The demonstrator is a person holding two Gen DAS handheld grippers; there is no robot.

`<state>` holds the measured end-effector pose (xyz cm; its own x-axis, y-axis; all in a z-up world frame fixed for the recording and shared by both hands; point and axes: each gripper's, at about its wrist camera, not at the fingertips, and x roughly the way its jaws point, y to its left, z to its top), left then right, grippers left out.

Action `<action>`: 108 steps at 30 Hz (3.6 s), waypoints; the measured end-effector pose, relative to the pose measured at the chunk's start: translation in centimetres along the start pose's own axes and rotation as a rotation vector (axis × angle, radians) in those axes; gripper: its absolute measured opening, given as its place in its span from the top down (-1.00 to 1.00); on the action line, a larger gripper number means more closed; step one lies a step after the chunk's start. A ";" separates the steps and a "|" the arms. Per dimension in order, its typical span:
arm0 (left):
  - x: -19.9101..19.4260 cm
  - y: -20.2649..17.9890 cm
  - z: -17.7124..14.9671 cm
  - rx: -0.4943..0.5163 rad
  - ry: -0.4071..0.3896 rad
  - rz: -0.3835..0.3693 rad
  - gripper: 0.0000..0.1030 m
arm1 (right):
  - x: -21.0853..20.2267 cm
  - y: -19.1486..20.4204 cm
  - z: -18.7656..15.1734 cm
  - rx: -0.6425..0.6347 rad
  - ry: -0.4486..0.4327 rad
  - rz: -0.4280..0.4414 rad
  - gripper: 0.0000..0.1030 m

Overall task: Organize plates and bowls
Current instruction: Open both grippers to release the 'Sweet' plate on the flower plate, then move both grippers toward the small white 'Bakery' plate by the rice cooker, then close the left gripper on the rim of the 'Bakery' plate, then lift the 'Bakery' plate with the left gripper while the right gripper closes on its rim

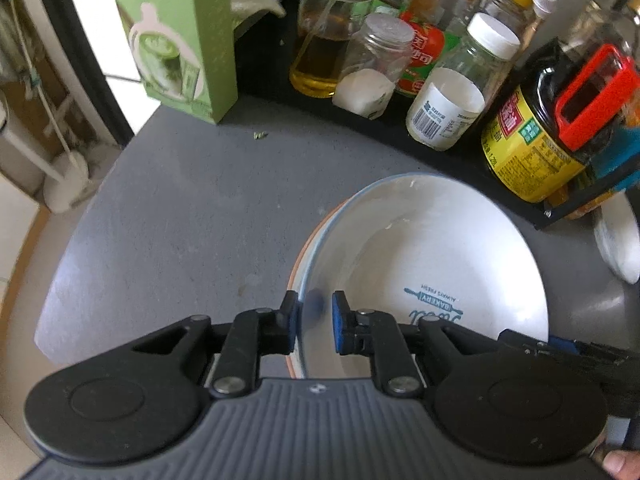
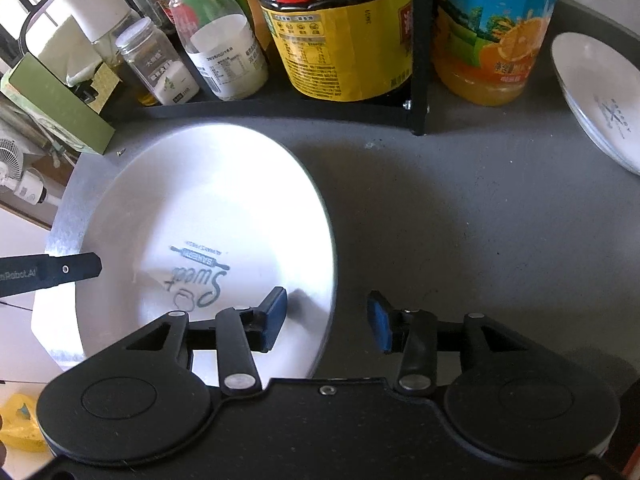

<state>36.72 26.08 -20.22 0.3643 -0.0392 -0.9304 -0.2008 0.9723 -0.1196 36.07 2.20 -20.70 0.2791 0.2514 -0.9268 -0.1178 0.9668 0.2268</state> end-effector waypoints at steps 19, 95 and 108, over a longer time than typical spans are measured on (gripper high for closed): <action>-3.5 -5.4 1.4 0.015 -0.081 0.056 -0.03 | -7.0 -7.3 0.8 0.098 -0.110 0.101 0.01; 7.1 -33.0 -4.0 0.055 0.054 -0.161 1.00 | -13.4 -27.9 -2.5 0.217 -0.268 -0.042 -0.72; 5.1 -32.4 -2.0 -0.059 0.005 -0.287 0.41 | -12.0 -28.4 -1.2 0.205 -0.288 -0.081 -0.71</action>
<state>43.22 -6.08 -21.74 0.4096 -0.3119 -0.8573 -0.1429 0.9062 -0.3980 34.88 -28.28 -16.37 0.5401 0.1479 -0.8285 0.1013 0.9659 0.2385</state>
